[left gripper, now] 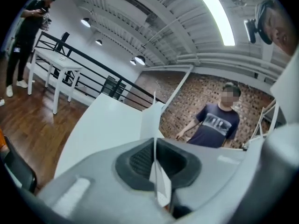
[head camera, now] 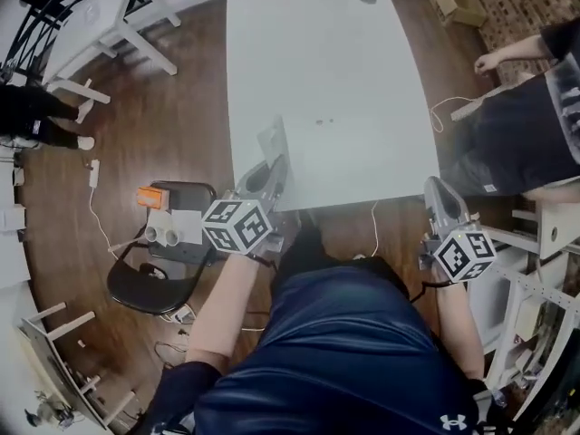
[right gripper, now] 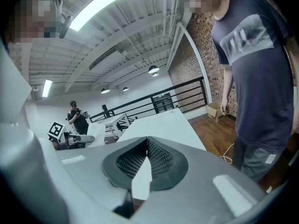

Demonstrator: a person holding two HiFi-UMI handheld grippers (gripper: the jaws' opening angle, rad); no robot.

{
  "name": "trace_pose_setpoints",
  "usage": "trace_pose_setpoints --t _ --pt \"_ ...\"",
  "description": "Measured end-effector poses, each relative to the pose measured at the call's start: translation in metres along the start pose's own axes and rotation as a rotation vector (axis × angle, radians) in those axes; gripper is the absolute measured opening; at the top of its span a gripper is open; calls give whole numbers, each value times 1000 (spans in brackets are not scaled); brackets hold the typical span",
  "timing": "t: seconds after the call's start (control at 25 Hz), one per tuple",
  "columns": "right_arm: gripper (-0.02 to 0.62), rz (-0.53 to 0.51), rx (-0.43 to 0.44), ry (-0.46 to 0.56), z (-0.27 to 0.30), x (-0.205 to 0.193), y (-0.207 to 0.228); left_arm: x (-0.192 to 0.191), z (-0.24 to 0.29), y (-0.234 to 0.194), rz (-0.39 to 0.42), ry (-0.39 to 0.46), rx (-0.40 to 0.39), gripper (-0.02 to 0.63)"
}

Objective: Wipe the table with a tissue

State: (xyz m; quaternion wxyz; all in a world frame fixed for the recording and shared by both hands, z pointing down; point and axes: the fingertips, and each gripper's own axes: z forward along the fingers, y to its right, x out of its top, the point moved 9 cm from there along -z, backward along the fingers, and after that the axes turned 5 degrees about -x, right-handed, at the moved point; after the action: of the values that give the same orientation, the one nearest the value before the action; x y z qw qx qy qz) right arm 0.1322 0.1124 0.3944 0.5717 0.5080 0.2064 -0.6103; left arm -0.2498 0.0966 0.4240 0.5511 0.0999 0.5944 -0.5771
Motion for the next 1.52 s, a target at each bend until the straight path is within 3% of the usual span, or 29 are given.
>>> trace_pose_setpoints --t 0.2,0.36,0.52,0.72,0.96,1.52 --pt "11 -3 -41 -3 52 17 -20 26 46 -47 41 -60 39 6" --pt "11 7 -51 7 84 42 -14 32 83 -69 -19 -95 39 6" --pt "11 44 -23 -9 104 37 -4 22 101 -87 -16 -143 110 6" --pt "11 26 19 -18 119 44 14 3 126 -89 -11 -214 188 6" --pt "11 56 46 -63 127 44 43 -22 164 -90 -88 -262 261 6" --pt "11 65 144 -87 126 56 42 -55 194 -81 -138 -376 298 6"
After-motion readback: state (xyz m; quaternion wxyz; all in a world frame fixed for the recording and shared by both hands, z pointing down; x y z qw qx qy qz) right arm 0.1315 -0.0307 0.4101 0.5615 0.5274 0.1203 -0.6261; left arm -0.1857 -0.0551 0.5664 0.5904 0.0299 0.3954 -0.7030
